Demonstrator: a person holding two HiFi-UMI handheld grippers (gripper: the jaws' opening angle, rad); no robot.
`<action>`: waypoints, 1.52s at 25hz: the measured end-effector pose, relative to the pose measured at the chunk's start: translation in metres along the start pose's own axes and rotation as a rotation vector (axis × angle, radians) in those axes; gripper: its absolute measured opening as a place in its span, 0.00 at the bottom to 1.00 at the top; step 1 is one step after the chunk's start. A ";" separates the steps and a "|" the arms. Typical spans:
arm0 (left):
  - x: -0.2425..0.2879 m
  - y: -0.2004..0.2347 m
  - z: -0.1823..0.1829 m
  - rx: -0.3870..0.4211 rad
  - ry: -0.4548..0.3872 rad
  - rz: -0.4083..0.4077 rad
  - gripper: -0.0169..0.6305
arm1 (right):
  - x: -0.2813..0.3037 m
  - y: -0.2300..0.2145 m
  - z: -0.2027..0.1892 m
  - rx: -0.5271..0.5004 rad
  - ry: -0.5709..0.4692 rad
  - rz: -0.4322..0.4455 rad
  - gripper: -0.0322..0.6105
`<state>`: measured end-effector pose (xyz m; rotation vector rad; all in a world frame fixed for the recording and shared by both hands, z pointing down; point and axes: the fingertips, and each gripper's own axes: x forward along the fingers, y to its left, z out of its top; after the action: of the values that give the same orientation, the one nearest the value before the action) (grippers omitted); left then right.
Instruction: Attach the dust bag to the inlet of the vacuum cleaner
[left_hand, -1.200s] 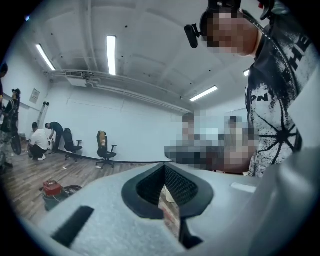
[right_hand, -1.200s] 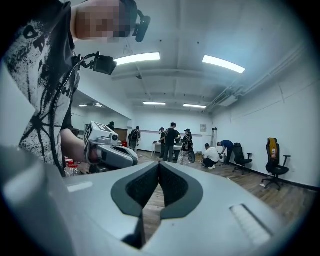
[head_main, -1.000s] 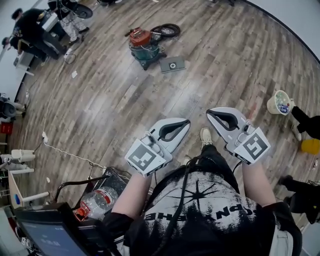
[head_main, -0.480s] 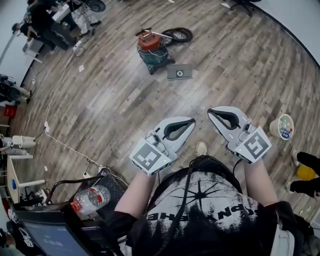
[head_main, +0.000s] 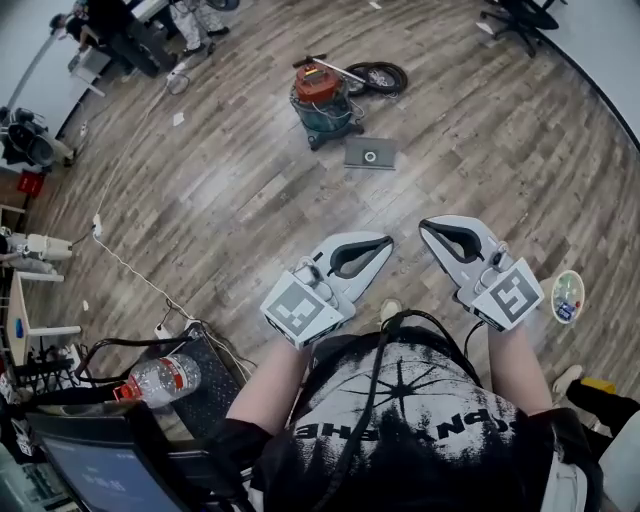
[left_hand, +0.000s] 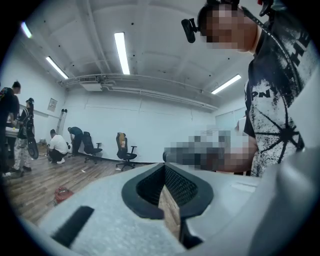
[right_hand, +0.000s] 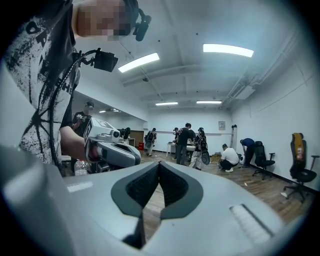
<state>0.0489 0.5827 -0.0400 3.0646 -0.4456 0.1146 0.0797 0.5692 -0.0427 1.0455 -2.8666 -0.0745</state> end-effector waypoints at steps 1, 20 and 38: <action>0.004 0.002 -0.001 -0.008 0.016 0.012 0.03 | -0.002 -0.006 -0.002 0.004 0.007 0.008 0.06; 0.015 0.067 0.005 -0.021 0.006 0.075 0.03 | 0.050 -0.049 -0.006 0.021 -0.006 0.086 0.06; 0.016 0.253 0.017 0.018 0.002 -0.066 0.03 | 0.194 -0.155 0.010 -0.011 -0.003 -0.079 0.06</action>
<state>-0.0073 0.3355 -0.0475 3.0922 -0.3445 0.1193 0.0300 0.3253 -0.0510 1.1575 -2.8238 -0.0972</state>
